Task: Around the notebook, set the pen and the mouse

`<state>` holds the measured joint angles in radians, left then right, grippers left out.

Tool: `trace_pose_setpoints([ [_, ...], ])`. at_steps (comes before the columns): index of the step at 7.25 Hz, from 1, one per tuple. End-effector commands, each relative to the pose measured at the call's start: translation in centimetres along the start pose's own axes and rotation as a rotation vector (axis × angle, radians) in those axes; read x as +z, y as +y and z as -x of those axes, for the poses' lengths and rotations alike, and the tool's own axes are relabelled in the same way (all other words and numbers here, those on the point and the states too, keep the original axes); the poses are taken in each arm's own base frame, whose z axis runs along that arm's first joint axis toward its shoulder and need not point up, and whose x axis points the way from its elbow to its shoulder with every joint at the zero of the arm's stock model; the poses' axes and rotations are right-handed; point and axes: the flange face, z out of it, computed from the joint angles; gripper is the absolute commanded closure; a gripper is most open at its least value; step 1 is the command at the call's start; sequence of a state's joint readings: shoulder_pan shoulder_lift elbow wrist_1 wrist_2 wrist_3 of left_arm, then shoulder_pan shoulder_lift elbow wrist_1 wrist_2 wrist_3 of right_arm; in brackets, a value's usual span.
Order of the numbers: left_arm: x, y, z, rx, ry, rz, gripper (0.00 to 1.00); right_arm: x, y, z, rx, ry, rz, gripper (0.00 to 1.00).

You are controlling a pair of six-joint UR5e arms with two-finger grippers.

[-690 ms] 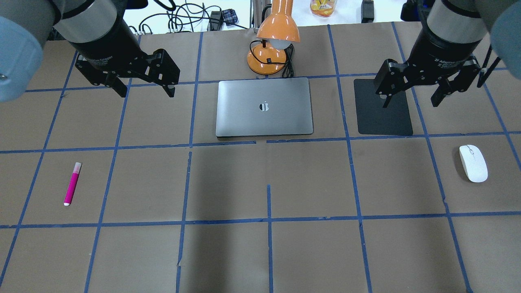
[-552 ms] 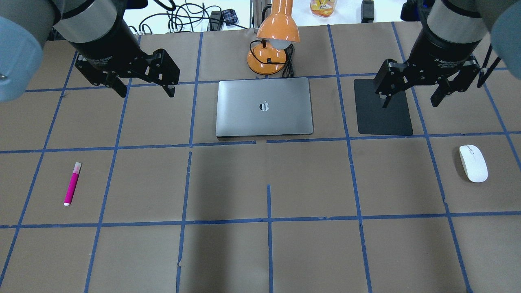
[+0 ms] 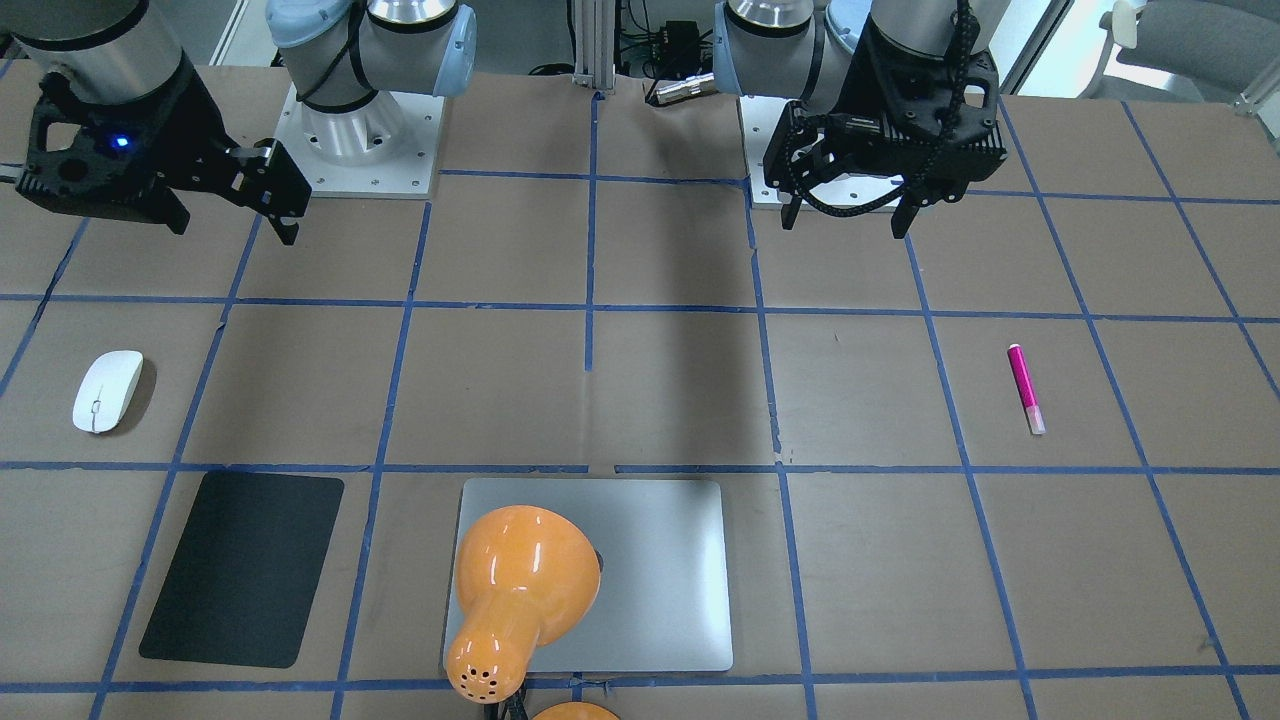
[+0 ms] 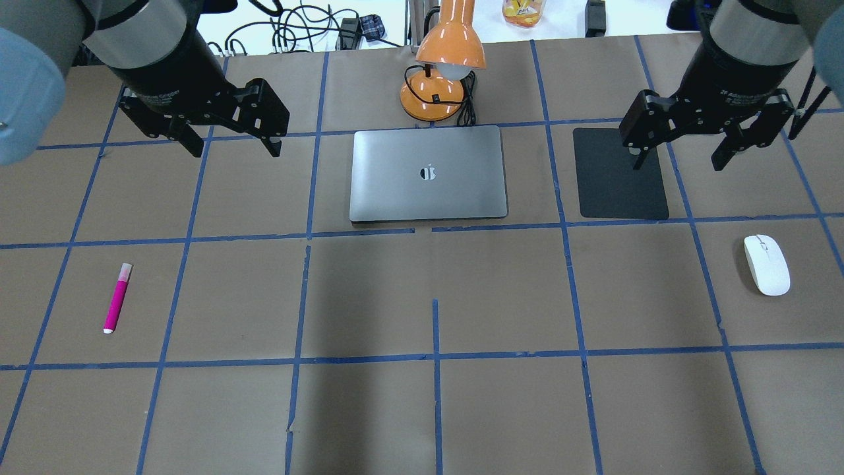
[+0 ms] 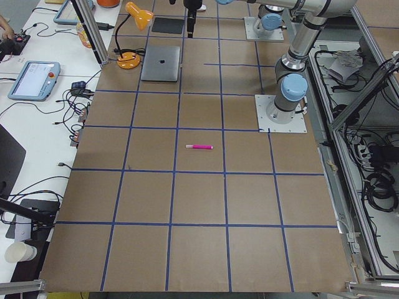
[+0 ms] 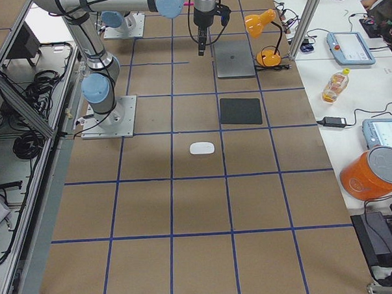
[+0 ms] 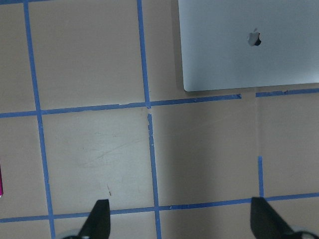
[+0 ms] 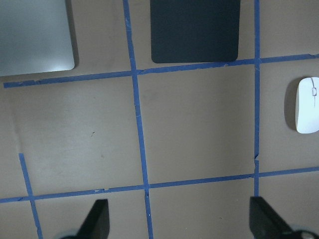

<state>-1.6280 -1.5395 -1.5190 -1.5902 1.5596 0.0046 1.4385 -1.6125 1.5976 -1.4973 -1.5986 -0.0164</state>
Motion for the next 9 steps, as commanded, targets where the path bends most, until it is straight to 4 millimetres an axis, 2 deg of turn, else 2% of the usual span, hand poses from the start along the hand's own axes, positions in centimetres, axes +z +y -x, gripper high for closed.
trace_pose_setpoints([
  [1, 0.2, -0.1, 0.5, -0.005, -0.001, 0.01, 0.0, 1.9, -1.3, -7.6, 0.084, -0.014, 0.035, 0.0],
  [2, 0.3, -0.1, 0.8, -0.005, 0.0, 0.013, 0.0, 3.0, -1.6, -11.3, 0.062, -0.019, 0.032, 0.0],
  [3, 0.2, 0.3, 1.4, -0.014, -0.011, 0.016, 0.0, 5.0, -2.5, -14.9, 0.041, -0.014, 0.02, 0.0],
  [4, -0.3, 1.1, 3.1, -0.027, -0.078, 0.04, 0.0, 8.3, -3.8, -18.1, 0.025, -0.024, 0.005, 0.0],
  [5, 0.5, 0.9, 6.9, -0.043, -0.081, 0.067, 0.0, 12.8, -5.2, -20.2, 0.011, -0.023, 0.001, 0.0],
  [6, 2.3, 0.9, 11.9, -0.06, -0.062, 0.104, 0.0, 16.0, -5.8, -22.3, -0.021, -0.001, -0.026, 0.0],
  [7, 5.2, 1.5, 14.8, 0.012, -0.047, 0.152, 0.0, 18.2, -5.1, -24.3, -0.045, 0.004, -0.041, 0.0],
  [8, 9.1, 1.5, 18.8, 0.023, -0.053, 0.137, 0.0, 20.9, -5.0, -25.5, -0.047, 0.006, -0.044, 0.0],
  [9, 14.2, 3.2, 23.6, -0.026, -0.026, 0.181, 0.0, 23.2, -4.8, -26.7, -0.024, 0.002, -0.038, 0.0],
])
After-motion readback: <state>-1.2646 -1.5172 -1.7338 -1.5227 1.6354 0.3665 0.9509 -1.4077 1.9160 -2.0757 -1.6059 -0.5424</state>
